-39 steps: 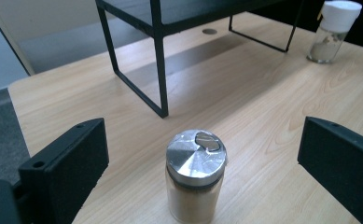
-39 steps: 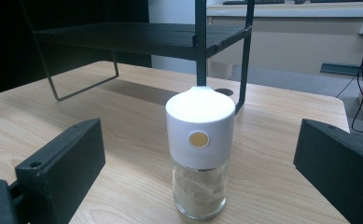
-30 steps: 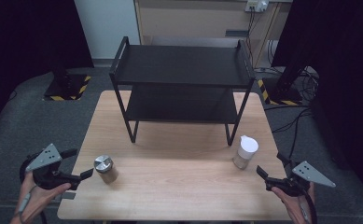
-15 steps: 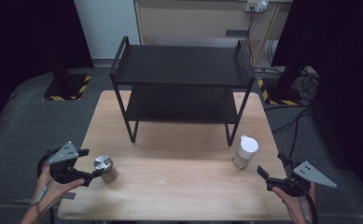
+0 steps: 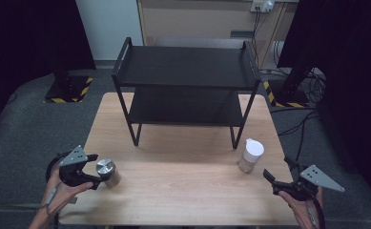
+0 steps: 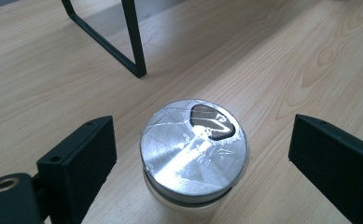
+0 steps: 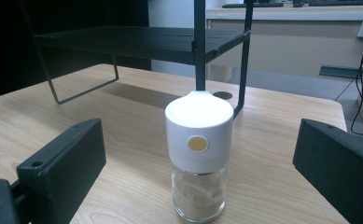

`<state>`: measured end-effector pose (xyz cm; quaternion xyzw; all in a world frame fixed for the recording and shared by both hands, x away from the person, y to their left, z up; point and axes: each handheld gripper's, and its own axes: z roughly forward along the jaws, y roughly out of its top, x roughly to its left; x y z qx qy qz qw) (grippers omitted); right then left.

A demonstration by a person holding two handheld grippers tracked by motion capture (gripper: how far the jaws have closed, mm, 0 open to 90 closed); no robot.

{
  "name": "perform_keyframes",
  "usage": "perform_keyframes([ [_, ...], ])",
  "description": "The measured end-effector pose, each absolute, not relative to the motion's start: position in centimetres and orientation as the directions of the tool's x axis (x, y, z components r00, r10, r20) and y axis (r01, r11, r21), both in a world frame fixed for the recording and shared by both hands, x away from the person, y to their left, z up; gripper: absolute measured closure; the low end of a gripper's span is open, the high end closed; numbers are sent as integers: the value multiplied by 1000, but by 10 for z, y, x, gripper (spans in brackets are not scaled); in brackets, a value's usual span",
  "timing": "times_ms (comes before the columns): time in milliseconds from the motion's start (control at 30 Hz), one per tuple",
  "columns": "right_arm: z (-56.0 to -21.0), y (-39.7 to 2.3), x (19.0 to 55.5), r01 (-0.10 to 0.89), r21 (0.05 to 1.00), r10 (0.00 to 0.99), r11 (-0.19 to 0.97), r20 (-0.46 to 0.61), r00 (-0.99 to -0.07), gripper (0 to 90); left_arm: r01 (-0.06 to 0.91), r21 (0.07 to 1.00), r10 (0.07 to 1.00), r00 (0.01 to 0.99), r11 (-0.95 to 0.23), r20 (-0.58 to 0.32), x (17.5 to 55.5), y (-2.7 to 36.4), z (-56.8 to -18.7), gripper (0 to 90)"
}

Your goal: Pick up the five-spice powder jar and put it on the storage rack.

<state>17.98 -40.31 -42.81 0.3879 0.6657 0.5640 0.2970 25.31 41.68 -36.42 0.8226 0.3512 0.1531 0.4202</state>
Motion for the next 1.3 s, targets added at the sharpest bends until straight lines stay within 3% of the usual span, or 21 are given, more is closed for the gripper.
perform_keyframes([
  [500, -428, -402, 180, 180, 982, 851, 63, 41, -524, 32, 441, 797, 701, 712, -413, -31, 260, 414, -381, 190],
  [667, -427, -402, 180, 181, 981, 851, 66, 40, -523, 32, 422, 807, 693, 721, -412, -23, 261, 416, -383, 332],
  [1300, -427, -401, 179, 180, 982, 852, 64, 40, -522, 33, 398, 818, 649, 760, -415, -41, 265, 415, -366, 340],
])
